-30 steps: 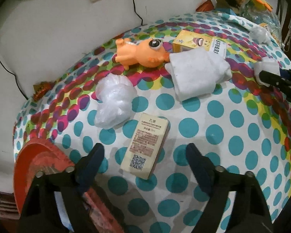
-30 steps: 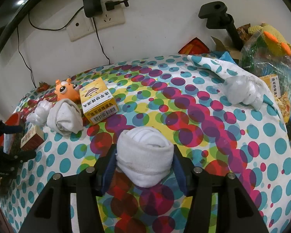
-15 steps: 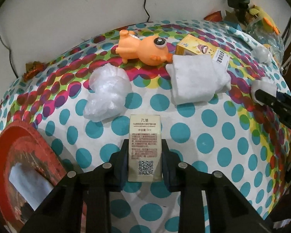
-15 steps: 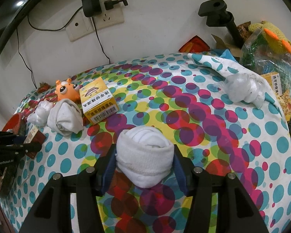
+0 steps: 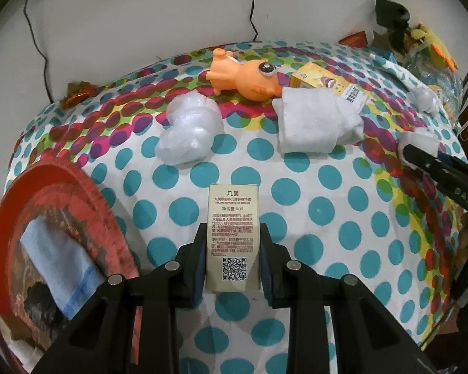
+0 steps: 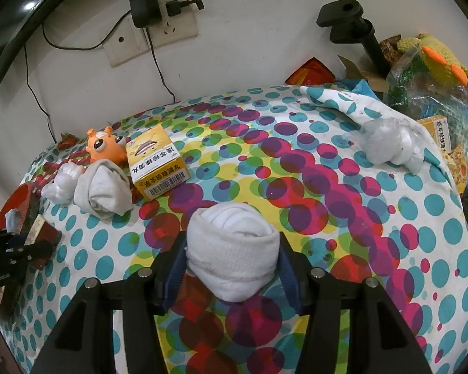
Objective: Organize objects
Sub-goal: 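Carry the cream box with the left tool onto the red tray and release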
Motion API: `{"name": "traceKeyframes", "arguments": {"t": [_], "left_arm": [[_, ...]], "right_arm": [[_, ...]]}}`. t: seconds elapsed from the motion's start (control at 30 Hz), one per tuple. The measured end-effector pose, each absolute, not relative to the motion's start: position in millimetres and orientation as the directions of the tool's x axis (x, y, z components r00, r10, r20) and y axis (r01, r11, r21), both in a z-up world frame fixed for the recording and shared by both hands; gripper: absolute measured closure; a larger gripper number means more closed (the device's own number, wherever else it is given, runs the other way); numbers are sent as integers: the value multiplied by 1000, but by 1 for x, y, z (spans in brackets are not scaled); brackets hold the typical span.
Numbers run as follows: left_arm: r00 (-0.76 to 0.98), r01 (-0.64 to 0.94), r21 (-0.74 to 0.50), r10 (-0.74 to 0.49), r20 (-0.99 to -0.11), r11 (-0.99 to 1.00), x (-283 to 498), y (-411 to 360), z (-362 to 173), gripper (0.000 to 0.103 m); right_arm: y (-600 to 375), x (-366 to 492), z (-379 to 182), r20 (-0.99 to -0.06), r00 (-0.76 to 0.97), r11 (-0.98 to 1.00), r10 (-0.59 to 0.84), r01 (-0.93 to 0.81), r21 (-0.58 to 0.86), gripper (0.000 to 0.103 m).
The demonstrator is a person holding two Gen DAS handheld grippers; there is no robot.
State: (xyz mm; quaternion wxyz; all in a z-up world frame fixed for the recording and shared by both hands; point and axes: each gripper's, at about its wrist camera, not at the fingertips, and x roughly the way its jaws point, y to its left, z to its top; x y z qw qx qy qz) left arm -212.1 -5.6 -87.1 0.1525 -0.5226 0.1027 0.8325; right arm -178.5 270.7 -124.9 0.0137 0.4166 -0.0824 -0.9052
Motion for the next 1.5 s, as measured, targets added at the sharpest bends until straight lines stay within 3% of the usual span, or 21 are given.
{"name": "traceKeyframes", "arguments": {"t": [0.7,1.5], "left_arm": [[-478,-269,23,113,-871,-963,-164,-46,-45,76],[-493,6,34,-33,-870,-999,-164,-182,-38,76]], "right_arm": [[271,-178,-124,-753,-654,-989,-78,-44,141,49],[271,-178,-123,-753,-654,-991,-69,-44,129,49]]}}
